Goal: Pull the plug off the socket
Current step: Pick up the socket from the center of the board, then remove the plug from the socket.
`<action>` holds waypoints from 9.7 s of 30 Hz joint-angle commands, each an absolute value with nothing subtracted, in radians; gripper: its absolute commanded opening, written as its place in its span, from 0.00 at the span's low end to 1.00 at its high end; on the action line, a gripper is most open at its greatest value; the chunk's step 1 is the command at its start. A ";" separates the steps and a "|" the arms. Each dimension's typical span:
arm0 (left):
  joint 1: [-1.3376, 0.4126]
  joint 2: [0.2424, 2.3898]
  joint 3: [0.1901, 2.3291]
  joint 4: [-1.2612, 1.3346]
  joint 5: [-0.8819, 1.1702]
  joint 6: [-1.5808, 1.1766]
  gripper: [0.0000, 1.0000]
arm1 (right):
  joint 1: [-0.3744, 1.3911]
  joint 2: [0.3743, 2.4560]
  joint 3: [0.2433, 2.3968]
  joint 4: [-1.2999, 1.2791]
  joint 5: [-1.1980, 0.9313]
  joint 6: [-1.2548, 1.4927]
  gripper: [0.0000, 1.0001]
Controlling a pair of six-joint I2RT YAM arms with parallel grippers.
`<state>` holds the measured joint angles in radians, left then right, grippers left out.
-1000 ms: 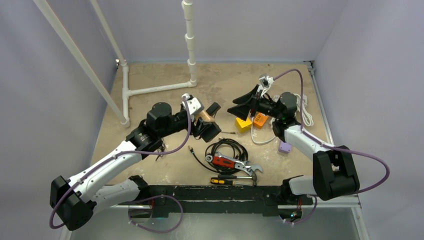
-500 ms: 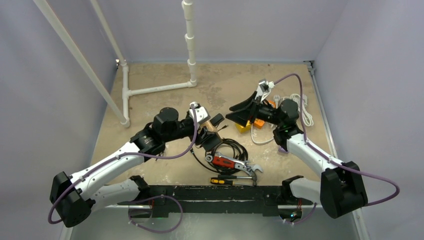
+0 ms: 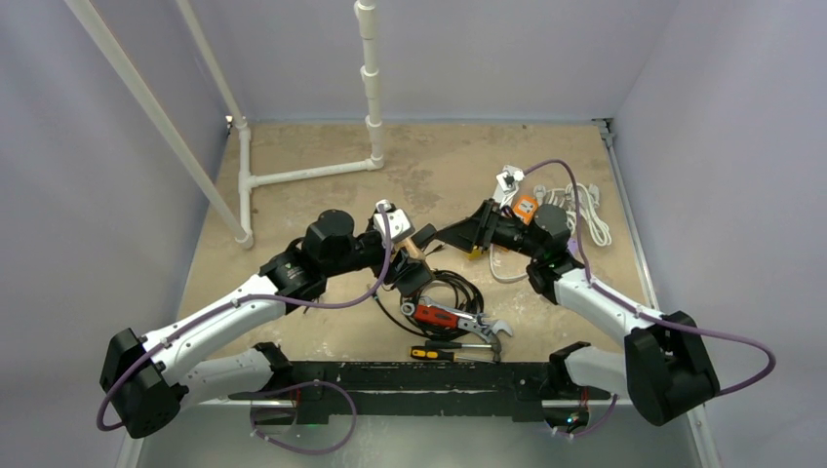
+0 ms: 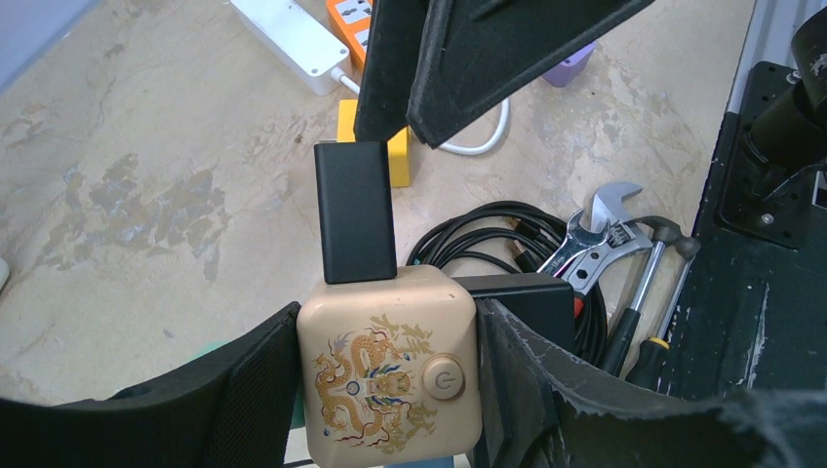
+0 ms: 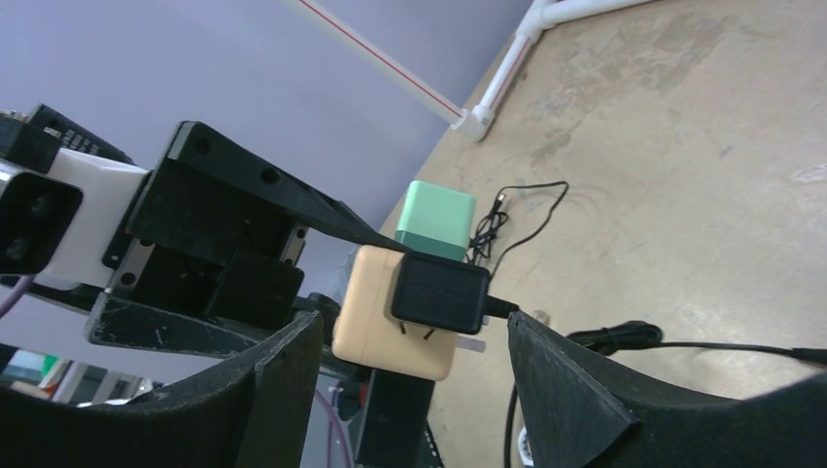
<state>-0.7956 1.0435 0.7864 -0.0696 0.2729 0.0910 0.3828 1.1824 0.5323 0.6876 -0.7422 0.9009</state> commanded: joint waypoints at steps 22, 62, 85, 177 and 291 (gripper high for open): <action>-0.822 1.021 0.798 0.034 0.215 0.113 0.00 | 0.478 1.164 0.538 0.692 -0.601 0.946 0.67; -0.863 1.066 0.809 0.005 0.109 0.121 0.00 | 0.537 1.262 0.490 0.937 -0.494 1.132 0.26; -0.863 1.052 0.793 0.022 0.155 0.123 0.00 | 0.596 1.159 0.480 0.910 -0.455 1.136 0.00; -0.934 1.140 0.856 -0.110 0.033 0.169 0.00 | 0.633 1.040 0.589 0.572 -0.163 0.946 0.00; -0.805 1.167 0.870 -0.112 0.028 0.112 0.00 | 0.737 0.986 0.683 0.315 0.106 0.839 0.00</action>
